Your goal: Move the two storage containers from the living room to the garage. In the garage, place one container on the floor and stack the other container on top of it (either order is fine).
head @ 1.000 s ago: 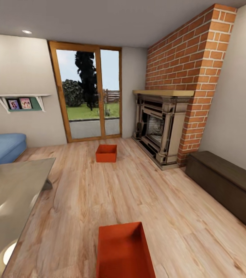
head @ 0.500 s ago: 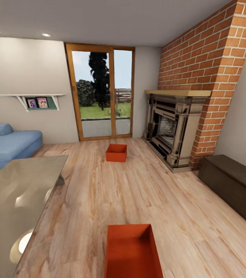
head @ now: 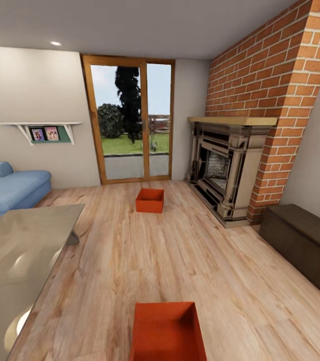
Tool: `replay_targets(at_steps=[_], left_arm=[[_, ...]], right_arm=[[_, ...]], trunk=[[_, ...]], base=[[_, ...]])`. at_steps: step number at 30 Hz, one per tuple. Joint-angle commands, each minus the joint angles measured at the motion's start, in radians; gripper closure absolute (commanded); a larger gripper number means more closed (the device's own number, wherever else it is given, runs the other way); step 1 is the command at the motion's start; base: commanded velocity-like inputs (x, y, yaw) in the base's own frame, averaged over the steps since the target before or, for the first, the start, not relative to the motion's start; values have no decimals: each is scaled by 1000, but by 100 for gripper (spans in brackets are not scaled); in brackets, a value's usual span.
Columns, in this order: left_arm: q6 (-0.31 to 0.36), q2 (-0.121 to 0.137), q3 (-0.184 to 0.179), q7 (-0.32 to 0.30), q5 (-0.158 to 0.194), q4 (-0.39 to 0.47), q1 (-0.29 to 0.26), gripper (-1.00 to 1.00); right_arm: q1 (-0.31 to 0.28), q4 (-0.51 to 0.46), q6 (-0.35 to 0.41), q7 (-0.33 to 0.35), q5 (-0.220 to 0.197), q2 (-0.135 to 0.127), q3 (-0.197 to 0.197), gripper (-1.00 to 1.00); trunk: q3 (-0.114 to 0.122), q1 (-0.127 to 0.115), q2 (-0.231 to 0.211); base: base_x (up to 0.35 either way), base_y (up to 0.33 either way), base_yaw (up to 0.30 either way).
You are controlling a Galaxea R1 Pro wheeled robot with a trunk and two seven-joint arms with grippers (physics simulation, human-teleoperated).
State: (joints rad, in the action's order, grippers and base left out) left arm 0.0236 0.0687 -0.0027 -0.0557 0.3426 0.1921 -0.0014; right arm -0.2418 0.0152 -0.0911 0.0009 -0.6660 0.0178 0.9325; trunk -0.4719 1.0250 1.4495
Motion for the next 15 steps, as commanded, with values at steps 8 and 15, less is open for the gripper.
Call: replay_targets(at_steps=[8, 15], left_arm=[[3, 0, 0, -3, 8, 7, 0, -100], [3, -3, -2, -5, 7, 4, 0, -100]], right_arm=[[-1, 2, -7, 1, -10, -1, 8, -100], [-1, 2, -6, 1, -9, 1, 8, -100]], trunk=[[-1, 0, 0], [-1, 0, 0]], base=[[14, -6, 0], [189, 0, 0]])
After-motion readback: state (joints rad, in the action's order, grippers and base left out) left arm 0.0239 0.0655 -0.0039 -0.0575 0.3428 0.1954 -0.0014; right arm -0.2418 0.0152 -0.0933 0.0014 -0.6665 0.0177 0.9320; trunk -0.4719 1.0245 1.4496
